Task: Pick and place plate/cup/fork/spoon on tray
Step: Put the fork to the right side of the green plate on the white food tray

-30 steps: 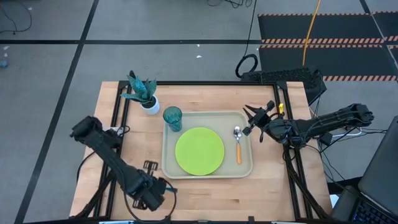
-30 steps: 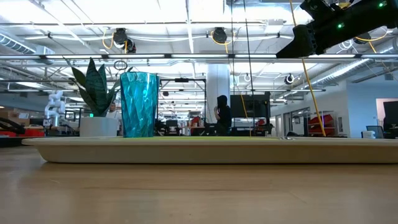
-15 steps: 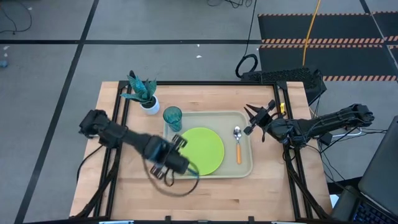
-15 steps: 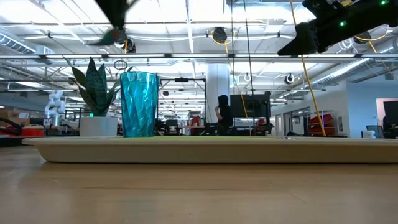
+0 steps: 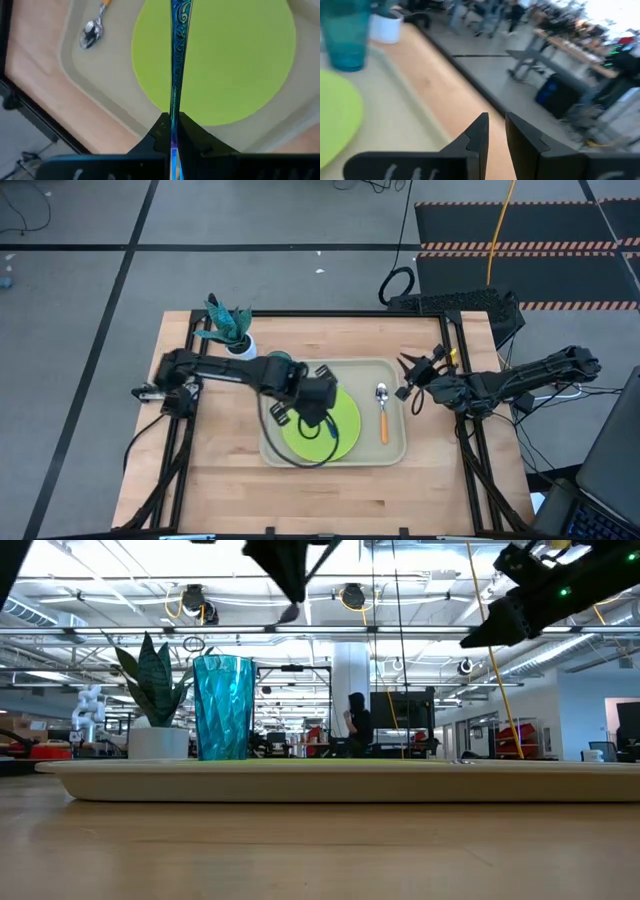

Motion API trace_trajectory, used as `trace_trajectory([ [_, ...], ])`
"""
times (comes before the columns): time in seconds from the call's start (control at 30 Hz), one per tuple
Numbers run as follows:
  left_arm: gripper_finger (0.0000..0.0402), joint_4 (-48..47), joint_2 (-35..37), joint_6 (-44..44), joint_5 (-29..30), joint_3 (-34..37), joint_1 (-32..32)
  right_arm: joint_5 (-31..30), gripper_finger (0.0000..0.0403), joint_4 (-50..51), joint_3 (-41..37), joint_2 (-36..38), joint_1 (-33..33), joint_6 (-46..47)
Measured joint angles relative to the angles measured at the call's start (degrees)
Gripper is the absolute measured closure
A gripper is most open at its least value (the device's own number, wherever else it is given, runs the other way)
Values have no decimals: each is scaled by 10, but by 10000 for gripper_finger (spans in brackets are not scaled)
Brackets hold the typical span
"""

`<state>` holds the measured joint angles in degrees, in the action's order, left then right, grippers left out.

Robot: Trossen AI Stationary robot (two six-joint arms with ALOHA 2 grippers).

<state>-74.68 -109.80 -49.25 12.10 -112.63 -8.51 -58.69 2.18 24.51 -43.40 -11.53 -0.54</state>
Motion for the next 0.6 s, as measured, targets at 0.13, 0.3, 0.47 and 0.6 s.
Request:
trace_trajectory([
  [0.13,390,-65,-72,-57,-1,-107,15,-83,346,3,0,35,-3,-45],
  [0.3,390,-92,-144,-117,-11,-191,40,-164,346,-2,0,87,-2,-113],
  [0.47,391,-30,-185,-170,-13,-200,57,-211,346,-9,0,138,-1,-191],
  [0.6,391,38,-207,-228,-15,-200,59,-210,346,-21,0,172,8,-245],
])
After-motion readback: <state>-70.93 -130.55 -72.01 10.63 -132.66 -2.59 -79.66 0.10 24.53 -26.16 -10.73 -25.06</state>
